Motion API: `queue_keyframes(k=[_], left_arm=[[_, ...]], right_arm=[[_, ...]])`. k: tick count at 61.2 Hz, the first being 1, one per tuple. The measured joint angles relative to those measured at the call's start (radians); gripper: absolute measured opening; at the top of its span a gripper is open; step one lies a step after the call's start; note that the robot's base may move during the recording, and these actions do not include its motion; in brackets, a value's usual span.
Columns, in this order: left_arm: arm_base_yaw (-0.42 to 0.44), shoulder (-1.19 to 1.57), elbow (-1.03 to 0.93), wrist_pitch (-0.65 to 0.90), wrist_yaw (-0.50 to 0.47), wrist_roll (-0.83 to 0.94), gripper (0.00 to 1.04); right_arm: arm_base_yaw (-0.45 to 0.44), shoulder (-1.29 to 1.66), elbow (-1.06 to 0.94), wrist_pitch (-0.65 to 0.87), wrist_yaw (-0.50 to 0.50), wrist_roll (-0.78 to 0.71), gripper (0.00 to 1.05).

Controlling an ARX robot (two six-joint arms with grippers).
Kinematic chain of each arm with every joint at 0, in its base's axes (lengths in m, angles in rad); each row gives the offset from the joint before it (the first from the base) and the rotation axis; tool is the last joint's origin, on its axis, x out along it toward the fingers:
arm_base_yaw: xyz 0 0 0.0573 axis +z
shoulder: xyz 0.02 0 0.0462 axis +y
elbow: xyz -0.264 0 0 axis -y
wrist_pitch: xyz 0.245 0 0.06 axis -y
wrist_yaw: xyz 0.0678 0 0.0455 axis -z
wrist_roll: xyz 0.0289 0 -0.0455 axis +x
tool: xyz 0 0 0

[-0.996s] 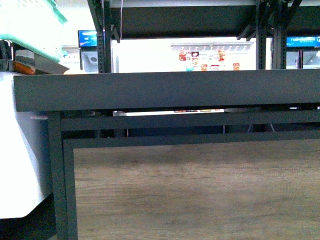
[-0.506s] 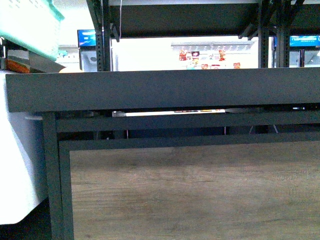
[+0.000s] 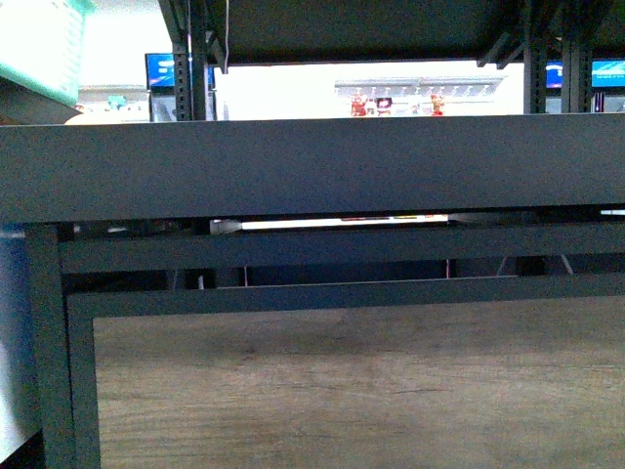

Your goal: Pick lemon from shelf

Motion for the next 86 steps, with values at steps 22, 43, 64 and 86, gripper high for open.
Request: queue_keyframes(k=[22, 43, 64, 86], left_arm=[[0.000, 0.000, 0.000, 0.000, 0.000, 0.000, 0.97], [0.000, 0.000, 0.000, 0.000, 0.001, 0.000, 0.97], [0.000, 0.001, 0.000, 0.000, 0.000, 0.000, 0.97], [0.000, 0.001, 0.000, 0.000, 0.000, 0.000, 0.97]], right_arm=[[0.000, 0.000, 0.000, 0.000, -0.001, 0.000, 0.97], [0.000, 0.000, 0.000, 0.000, -0.001, 0.000, 0.97], [0.000, 0.000, 0.000, 0.000, 0.002, 0.000, 0.97], [0.000, 0.000, 0.000, 0.000, 0.000, 0.000, 0.97]])
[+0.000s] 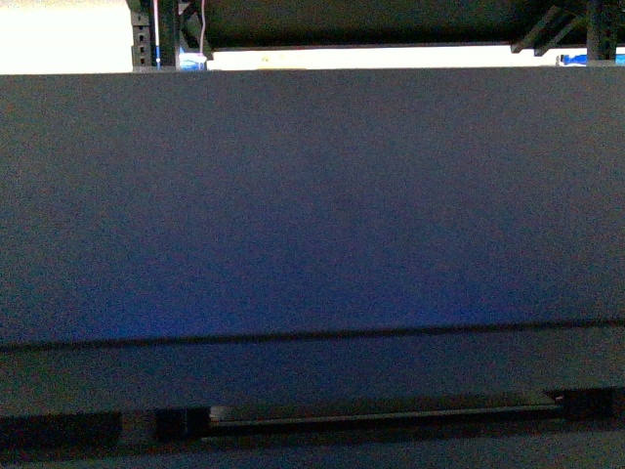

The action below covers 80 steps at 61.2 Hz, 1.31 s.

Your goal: Pick lemon from shelf

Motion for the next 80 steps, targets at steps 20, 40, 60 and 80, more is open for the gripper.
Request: queue_keyframes(k=[20, 40, 60, 80], left_arm=[[0.000, 0.000, 0.000, 0.000, 0.000, 0.000, 0.97], [0.000, 0.000, 0.000, 0.000, 0.000, 0.000, 0.97], [0.000, 0.000, 0.000, 0.000, 0.000, 0.000, 0.97], [0.000, 0.000, 0.000, 0.000, 0.000, 0.000, 0.97]], right_arm=[[0.000, 0.000, 0.000, 0.000, 0.000, 0.000, 0.97], [0.000, 0.000, 0.000, 0.000, 0.000, 0.000, 0.97], [0.000, 0.000, 0.000, 0.000, 0.000, 0.000, 0.97], [0.000, 0.000, 0.000, 0.000, -0.001, 0.000, 0.97]])
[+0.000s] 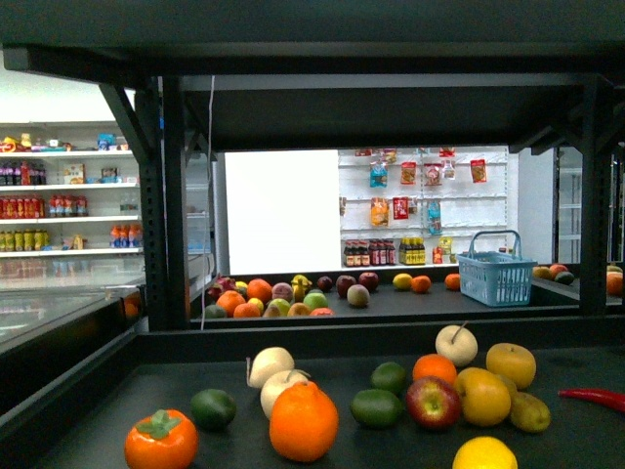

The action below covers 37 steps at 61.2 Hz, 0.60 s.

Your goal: Pick lemon from shelf

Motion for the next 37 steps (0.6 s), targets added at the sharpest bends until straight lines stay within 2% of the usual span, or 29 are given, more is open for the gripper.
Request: queue_keyframes(k=[37], left_arm=[[0.000, 0.000, 0.000, 0.000, 0.001, 0.000, 0.97]], right_arm=[[0.000, 0.000, 0.000, 0.000, 0.000, 0.000, 0.97]])
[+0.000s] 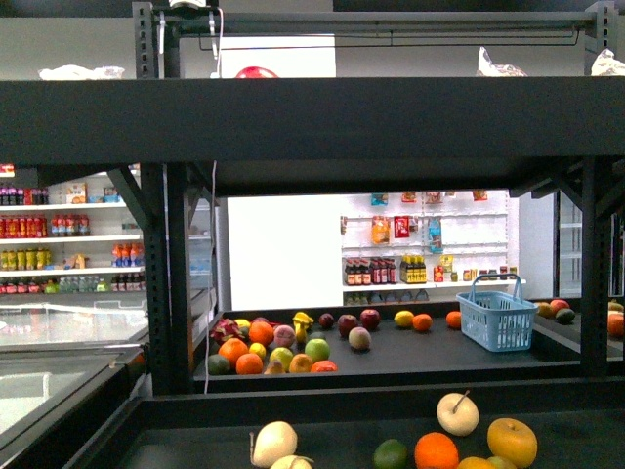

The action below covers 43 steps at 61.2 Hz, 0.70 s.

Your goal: Pick lemon from shelf

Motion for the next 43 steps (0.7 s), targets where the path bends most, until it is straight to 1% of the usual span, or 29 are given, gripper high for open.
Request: queue_keyframes(k=[23, 27, 29, 36, 39, 40, 43], left_arm=[[0.000, 0.000, 0.000, 0.000, -0.001, 0.000, 0.97], [0.030, 0.062, 0.037, -0.093, 0.083, -0.083, 0.97], [0.061, 0.142, 0.061, -0.096, 0.145, -0.161, 0.97], [0.181, 0.411, 0.183, 0.058, 0.275, -0.381, 0.97], [0.259, 0.552, 0.276, 0.140, 0.355, -0.496, 0.97], [0.294, 0.612, 0.315, 0.180, 0.397, -0.550, 0.97], [0.354, 0.710, 0.377, 0.236, 0.453, -0.644, 0.97]], right_arm=[[0.000, 0.000, 0.000, 0.000, -0.001, 0.000, 0.97], [0.000, 0.000, 0.000, 0.000, 0.000, 0.000, 0.97], [0.000, 0.000, 0.000, 0.000, -0.002, 0.000, 0.97], [0.000, 0.000, 0.000, 0.000, 0.000, 0.000, 0.97], [0.000, 0.000, 0.000, 0.000, -0.001, 0.000, 0.97], [0.000, 0.000, 0.000, 0.000, -0.001, 0.000, 0.97], [0.000, 0.000, 0.000, 0.000, 0.000, 0.000, 0.97]])
